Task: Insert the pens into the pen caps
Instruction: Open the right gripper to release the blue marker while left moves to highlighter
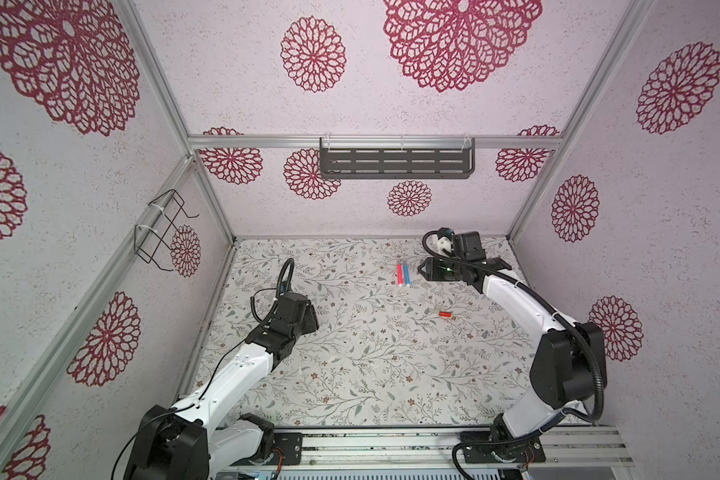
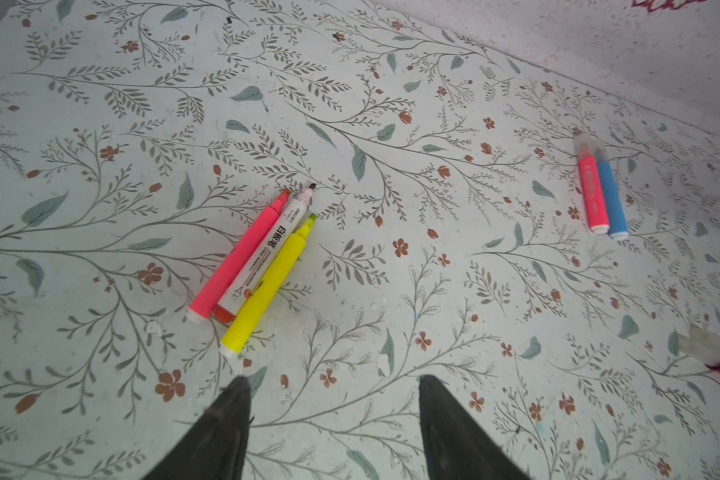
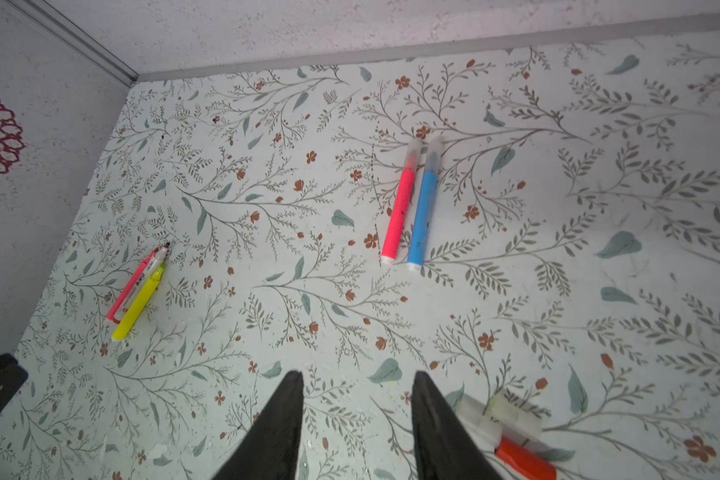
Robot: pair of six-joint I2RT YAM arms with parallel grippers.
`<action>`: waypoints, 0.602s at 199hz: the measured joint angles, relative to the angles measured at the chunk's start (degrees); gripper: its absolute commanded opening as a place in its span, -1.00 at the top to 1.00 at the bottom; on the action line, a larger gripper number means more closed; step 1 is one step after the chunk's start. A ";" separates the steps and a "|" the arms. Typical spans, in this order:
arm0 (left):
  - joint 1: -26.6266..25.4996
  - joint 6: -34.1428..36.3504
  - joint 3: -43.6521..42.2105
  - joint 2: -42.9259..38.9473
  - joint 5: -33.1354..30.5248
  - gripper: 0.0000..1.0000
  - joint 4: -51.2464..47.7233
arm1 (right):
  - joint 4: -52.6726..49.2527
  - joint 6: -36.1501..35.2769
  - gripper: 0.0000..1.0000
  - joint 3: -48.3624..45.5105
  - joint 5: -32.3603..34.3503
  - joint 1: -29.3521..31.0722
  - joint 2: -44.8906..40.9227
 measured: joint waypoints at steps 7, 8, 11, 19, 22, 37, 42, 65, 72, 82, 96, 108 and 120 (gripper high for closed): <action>1.42 0.33 0.17 0.96 0.39 -0.29 0.31 | 0.15 0.00 0.11 -1.79 0.17 0.24 -0.92; 1.75 0.46 0.22 1.16 0.52 -0.28 0.39 | 0.15 0.00 0.11 -1.97 0.20 0.26 -0.98; 2.49 0.50 0.28 1.64 0.74 -0.27 0.55 | 0.20 0.00 0.11 -2.82 0.39 0.42 -1.42; 4.37 0.87 0.59 2.82 1.42 -0.23 0.79 | 0.22 -0.04 0.11 -4.57 0.70 0.72 -2.12; 5.05 1.03 0.72 3.32 1.60 -0.22 0.90 | 0.20 -0.04 0.11 -5.18 0.83 0.83 -2.40; 8.44 1.73 1.31 5.88 2.73 -0.11 1.31 | 0.20 -0.07 0.11 -8.35 1.29 1.33 -3.82; 9.51 2.08 1.64 6.82 3.30 -0.08 1.38 | 0.20 -0.07 0.11 -9.46 1.36 1.44 -4.48; 12.87 3.28 3.63 11.26 5.11 0.06 1.73 | 0.17 -0.09 0.11 -13.09 1.42 1.84 -7.32; 13.38 3.56 4.39 12.52 5.64 0.09 1.79 | 0.26 -0.09 0.12 -13.79 1.42 1.88 -8.11; 13.81 4.20 5.51 14.32 6.45 0.11 2.01 | 0.39 -0.09 0.12 -14.64 1.42 1.88 -9.14; 14.03 4.98 7.06 16.55 7.15 0.15 2.05 | 0.76 -0.09 0.12 -15.56 1.40 1.88 -10.10; 14.25 5.66 8.20 18.14 7.58 0.18 1.99 | 1.40 -0.09 0.13 -16.26 1.33 1.88 -10.45; 14.34 6.21 9.25 19.71 7.87 0.20 1.97 | 1.84 -0.02 0.14 -16.85 1.29 1.88 -10.54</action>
